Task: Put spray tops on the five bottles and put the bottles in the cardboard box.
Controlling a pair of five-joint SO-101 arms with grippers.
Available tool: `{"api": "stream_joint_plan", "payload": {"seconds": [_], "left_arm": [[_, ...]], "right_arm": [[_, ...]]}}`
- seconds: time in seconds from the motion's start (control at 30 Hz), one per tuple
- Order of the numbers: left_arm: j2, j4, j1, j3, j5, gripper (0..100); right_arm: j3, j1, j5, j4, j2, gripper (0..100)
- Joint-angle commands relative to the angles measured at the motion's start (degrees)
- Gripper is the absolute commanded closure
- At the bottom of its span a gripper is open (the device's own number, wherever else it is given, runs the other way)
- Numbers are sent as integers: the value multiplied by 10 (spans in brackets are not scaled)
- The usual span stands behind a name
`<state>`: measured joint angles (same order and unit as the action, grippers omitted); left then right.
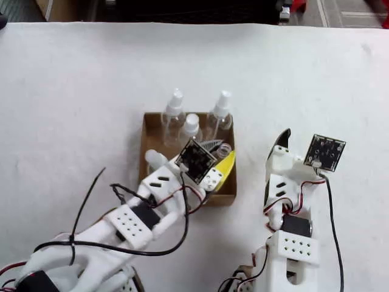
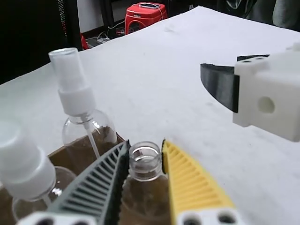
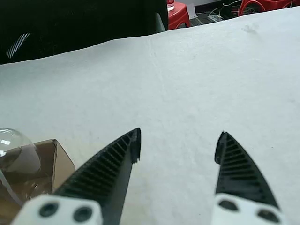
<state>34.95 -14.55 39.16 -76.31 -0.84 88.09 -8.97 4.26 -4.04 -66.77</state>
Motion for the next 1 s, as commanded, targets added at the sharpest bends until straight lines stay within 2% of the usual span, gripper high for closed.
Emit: {"api": "stream_joint_plan", "payload": {"seconds": [0.0, 0.13, 0.27, 0.4, 0.57, 0.73, 0.83, 0.97], "left_arm": [[2, 44, 8, 18, -7, 893], [2, 166, 8, 74, -10, 865], [2, 281, 6, 141, -67, 863], [3, 344, 5, 175, -80, 863], [16, 348, 5, 178, -80, 863], [89, 352, 4, 161, -76, 862], [138, 349, 5, 138, -40, 829], [182, 347, 5, 125, -40, 810]], "right_arm": [[-6, -3, 3, 13, -2, 765], [-6, -2, 3, 13, -2, 765], [-6, -2, 3, 13, -2, 765], [-6, -1, 3, 13, -2, 765], [-6, -1, 3, 13, -2, 765], [-6, 0, 3, 13, -2, 765], [-7, 0, 3, 14, -2, 765], [-7, 0, 3, 14, -2, 765]]}}
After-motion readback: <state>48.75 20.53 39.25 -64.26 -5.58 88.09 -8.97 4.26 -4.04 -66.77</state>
